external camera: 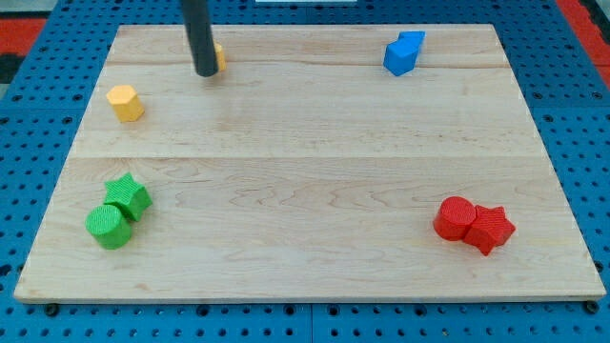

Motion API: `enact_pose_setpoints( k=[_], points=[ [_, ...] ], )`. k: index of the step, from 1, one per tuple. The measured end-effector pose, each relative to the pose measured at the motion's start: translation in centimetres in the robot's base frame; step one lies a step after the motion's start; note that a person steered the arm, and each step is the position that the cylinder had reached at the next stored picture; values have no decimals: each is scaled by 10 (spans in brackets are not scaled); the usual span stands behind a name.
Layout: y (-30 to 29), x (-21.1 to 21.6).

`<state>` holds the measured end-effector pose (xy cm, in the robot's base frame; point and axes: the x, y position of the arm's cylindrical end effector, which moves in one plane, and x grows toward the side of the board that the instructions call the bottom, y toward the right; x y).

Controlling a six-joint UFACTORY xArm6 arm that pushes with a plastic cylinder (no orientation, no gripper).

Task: Push the yellow heart towards the blue cube

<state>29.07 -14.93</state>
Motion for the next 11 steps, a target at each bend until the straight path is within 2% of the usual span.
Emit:
enact_pose_setpoints(
  k=[1,2,3,5,6,7,9,10,11],
  points=[
    [0,-18],
    [0,-18],
    [-53,-23],
    [22,-30],
    [-6,-61],
    [-4,-90],
    [26,-58],
    [19,-53],
    [44,-49]
  ],
)
